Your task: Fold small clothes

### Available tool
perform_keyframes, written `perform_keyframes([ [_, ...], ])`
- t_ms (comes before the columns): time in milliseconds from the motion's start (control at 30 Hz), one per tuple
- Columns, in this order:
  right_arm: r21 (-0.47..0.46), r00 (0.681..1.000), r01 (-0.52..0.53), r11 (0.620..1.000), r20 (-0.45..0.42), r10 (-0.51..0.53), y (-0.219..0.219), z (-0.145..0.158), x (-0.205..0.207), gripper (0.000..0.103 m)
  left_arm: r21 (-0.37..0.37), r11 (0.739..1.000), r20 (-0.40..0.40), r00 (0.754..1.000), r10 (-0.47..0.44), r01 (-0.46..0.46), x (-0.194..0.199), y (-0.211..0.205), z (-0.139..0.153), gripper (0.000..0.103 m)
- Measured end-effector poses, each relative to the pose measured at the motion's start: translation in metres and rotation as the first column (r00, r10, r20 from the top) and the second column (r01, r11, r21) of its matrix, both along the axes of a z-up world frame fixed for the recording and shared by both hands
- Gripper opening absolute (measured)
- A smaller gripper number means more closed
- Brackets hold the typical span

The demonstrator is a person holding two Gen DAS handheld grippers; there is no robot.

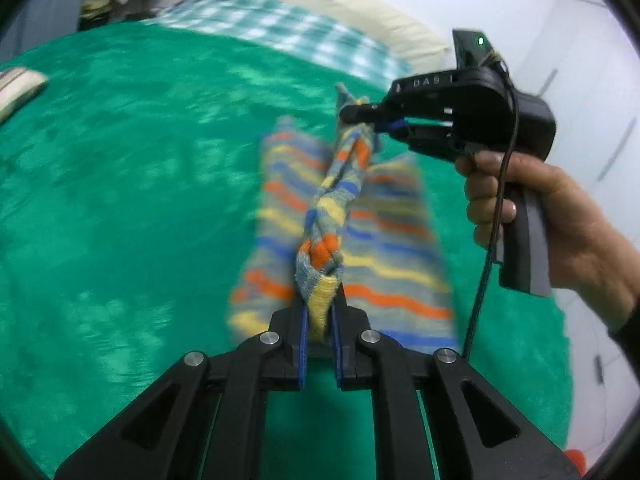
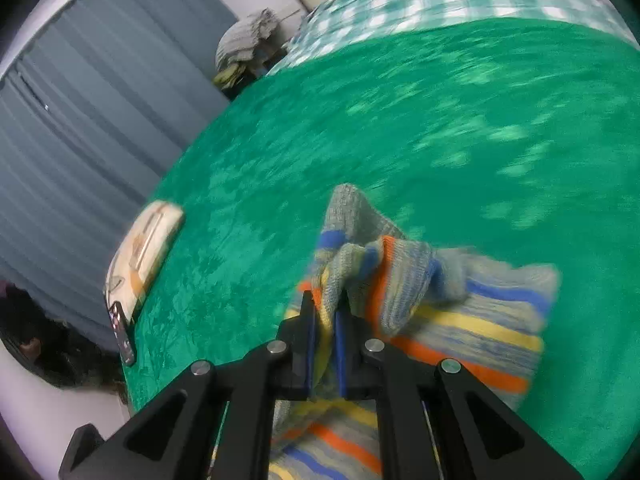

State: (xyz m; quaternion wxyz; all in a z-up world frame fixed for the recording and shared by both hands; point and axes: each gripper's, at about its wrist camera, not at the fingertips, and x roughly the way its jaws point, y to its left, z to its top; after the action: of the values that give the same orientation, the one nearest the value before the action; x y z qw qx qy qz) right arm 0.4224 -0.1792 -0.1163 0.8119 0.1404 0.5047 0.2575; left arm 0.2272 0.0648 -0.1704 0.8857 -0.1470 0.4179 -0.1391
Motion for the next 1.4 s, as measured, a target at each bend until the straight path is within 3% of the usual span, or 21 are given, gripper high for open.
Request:
perform_keyframes([
  [67,0.021,1.000,0.009,1.000,-0.029,-0.008,0.013,-0.016,0.001,0.027,0.059,0.998,-0.066,0.997,0.038,-0.035,0.003,0.004,-0.013,0.037],
  [133,0.043,0.998,0.050,0.998,-0.036,-0.048,0.009,-0.020,-0.003,0.044,0.030,0.997,-0.083,0.994,0.070,-0.068,0.000,0.021,-0.016,0.061],
  [200,0.058,0.996,0.088,0.994,-0.017,-0.088,-0.007,-0.013,-0.015,0.044,-0.009,0.995,-0.055,0.994,0.096,-0.097,-0.008,0.034,-0.007,0.069],
  [267,0.004,0.995,0.099,0.995,0.028,-0.099,-0.021,-0.001,-0.032,0.044,-0.030,0.995,-0.034,0.995,0.092,-0.093,-0.007,0.036,0.000,0.076],
  [367,-0.173,0.994,0.040,0.984,0.103,-0.022,-0.034,0.015,-0.076,0.044,-0.016,0.998,-0.024,0.998,0.060,-0.060,0.014,0.024,0.008,0.082],
  [467,-0.273,0.986,0.001,0.962,0.161,0.045,-0.040,0.015,-0.133,0.044,0.114,0.992,-0.070,0.995,0.072,-0.063,0.037,0.007,-0.001,0.083],
  [533,-0.315,0.992,-0.022,0.949,0.108,0.059,-0.042,-0.005,-0.154,0.047,0.178,0.979,-0.145,0.981,0.126,-0.099,0.054,0.006,-0.021,0.083],
  [600,-0.420,0.999,-0.044,0.906,-0.022,0.038,-0.040,-0.043,-0.166,0.047,0.162,0.983,-0.155,0.981,0.115,-0.089,0.051,0.008,-0.024,0.084],
  [733,-0.417,0.995,0.088,0.905,0.076,-0.062,-0.044,-0.030,-0.197,0.054,0.179,0.982,-0.110,0.990,0.084,-0.063,0.015,0.017,0.002,0.088],
  [867,-0.445,0.979,0.198,0.874,0.143,-0.148,-0.040,-0.009,-0.245,0.087,0.212,0.977,-0.082,0.996,0.019,-0.002,-0.027,0.013,0.008,0.096],
  [1000,-0.514,0.971,0.231,0.826,0.182,-0.158,-0.027,-0.005,-0.281,0.088,0.277,0.959,-0.093,0.995,-0.034,0.059,-0.036,-0.012,-0.015,0.096],
  [1133,-0.554,0.966,0.257,0.791,0.159,-0.203,-0.029,-0.021,-0.298,0.088,0.305,0.950,-0.129,0.991,-0.033,0.072,-0.036,-0.022,-0.041,0.097],
  [1400,-0.569,0.965,0.260,0.780,0.137,-0.222,-0.032,-0.038,-0.319,0.090,0.333,0.939,-0.088,0.994,-0.061,0.087,-0.042,-0.025,-0.049,0.103],
])
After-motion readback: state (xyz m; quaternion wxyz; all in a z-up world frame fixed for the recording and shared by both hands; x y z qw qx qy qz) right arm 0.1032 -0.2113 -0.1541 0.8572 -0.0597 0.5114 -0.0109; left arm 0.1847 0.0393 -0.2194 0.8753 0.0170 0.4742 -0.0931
